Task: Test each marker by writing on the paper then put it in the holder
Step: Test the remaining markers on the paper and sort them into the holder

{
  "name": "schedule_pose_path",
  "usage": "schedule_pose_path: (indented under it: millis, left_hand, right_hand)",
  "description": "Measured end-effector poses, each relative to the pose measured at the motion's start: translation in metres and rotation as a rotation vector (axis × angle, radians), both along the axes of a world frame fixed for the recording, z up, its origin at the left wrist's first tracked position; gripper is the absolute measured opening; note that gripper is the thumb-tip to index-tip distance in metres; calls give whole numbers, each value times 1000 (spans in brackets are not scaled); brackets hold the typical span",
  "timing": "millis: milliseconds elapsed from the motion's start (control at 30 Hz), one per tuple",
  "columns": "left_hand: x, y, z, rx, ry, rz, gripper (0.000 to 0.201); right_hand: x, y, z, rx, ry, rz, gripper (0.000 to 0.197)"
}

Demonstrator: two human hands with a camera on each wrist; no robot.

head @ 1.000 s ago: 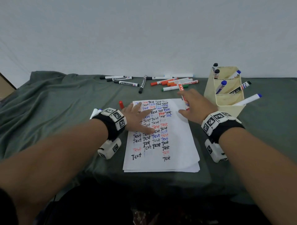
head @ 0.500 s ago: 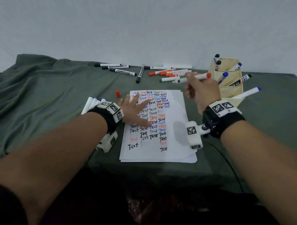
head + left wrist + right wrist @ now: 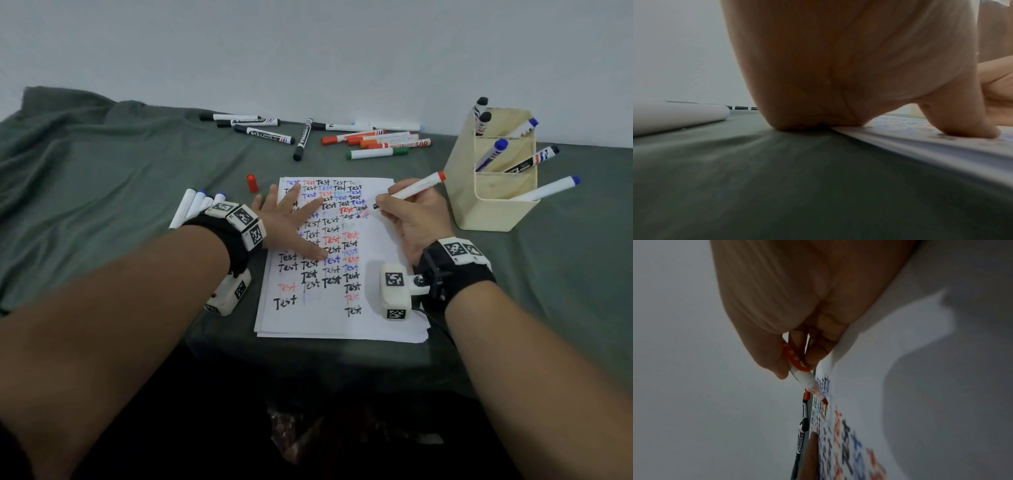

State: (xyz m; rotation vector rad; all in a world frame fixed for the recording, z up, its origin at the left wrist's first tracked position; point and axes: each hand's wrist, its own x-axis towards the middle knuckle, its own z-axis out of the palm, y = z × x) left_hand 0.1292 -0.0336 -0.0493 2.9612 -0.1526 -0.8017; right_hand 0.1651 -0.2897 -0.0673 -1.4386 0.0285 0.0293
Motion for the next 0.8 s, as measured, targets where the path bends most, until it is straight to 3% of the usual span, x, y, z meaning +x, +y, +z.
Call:
schedule_pose_path:
  millis: [100,800]
  left_hand:
    - [0,1,0,-10,1,4,129]
    - [-4,-1,4,-19,10,22,132]
  right_hand:
    - [-3,4,-1,-139,-62,6,22]
    - [-4,4,-3,-240,-78,10,16]
